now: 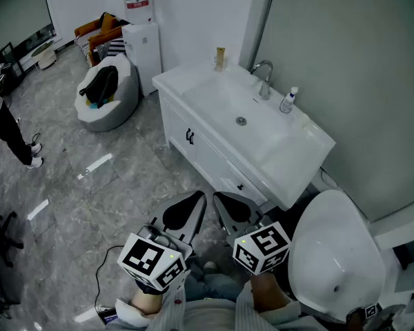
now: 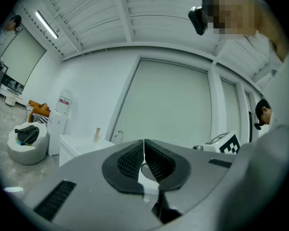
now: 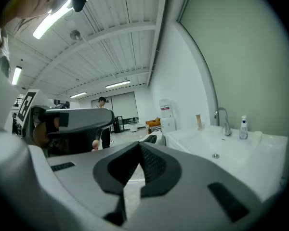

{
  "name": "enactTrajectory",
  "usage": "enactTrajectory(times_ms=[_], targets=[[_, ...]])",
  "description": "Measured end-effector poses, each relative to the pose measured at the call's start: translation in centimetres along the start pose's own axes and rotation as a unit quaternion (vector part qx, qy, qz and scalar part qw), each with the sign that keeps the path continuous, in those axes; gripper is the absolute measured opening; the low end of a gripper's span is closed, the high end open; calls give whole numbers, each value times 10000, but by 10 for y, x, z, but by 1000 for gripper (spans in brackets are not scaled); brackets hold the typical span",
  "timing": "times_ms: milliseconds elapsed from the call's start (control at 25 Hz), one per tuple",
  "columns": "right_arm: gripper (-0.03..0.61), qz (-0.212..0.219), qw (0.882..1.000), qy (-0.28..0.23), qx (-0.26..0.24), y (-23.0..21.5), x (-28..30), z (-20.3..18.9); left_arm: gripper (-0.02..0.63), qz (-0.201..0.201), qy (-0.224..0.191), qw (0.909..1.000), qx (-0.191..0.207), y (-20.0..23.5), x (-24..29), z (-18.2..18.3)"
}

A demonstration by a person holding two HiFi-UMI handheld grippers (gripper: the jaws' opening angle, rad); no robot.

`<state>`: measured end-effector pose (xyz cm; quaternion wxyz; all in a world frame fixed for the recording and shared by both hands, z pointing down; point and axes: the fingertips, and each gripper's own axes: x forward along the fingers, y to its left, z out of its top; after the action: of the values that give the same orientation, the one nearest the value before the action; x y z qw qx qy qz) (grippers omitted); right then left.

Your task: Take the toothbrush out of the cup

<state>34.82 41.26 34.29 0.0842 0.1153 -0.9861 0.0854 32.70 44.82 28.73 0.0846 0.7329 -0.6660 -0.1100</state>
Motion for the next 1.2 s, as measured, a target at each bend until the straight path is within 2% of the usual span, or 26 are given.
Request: enactTrajectory(times_ms=[720, 920, 1200], targets=[[11, -205, 9995, -114, 223, -10, 60, -8, 21, 14, 235, 9992, 331, 63, 5, -6], [11, -320, 9990, -17, 319, -32, 80, -11, 21, 16, 310, 9991, 288, 86, 25, -7], [11, -222, 9990, 158, 341, -74, 132, -7, 21, 121, 334, 9991, 246, 131, 71, -3]])
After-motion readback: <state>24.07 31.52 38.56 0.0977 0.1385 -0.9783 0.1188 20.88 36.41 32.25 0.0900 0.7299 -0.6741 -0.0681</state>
